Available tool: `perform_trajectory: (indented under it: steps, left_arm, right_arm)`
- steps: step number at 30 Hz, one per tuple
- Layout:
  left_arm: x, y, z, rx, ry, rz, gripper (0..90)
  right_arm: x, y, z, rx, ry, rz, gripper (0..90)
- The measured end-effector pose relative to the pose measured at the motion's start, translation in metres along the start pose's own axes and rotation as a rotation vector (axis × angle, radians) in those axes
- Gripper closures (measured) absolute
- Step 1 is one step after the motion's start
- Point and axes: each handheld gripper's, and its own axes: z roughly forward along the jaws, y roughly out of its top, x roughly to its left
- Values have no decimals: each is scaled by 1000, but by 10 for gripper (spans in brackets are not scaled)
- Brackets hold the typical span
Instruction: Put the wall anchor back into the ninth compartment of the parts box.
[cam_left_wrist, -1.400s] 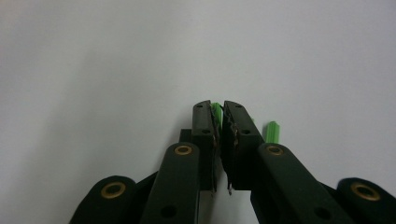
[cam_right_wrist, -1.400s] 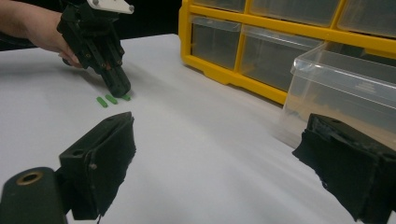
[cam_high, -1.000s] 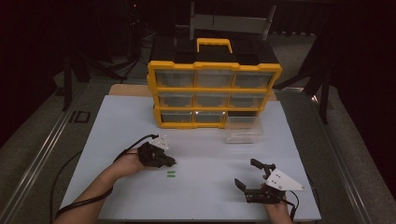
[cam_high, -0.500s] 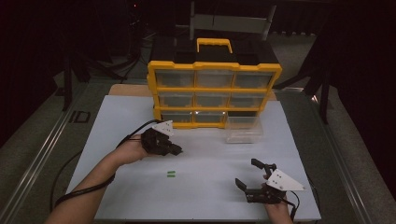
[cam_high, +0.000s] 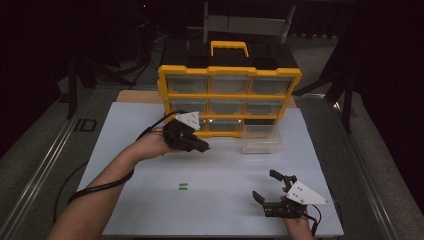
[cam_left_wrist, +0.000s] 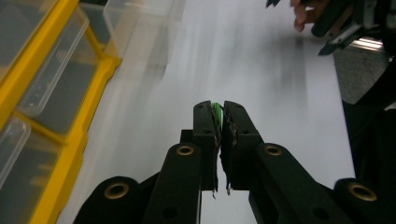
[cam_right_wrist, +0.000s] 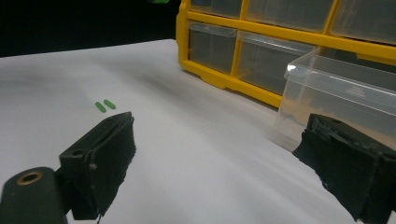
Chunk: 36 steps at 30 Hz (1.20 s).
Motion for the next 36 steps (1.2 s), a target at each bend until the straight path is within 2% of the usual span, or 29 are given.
perform_trajectory:
  steps: [10,18,23,36]
  left_arm:
    - [10,34,1,-22,-11,35,856]
    - [17,62,3,-84,-13,56,856]
    - [22,75,11,-112,-22,59,856]
    - [37,105,41,-145,-43,45,856]
  right_arm:
    - [0,0,0,0,-1,2,98]
    - [0,0,-1,-1,-5,3,98]
    - [0,0,0,-1,-3,3,98]
    - [0,0,-1,0,-4,1,97]
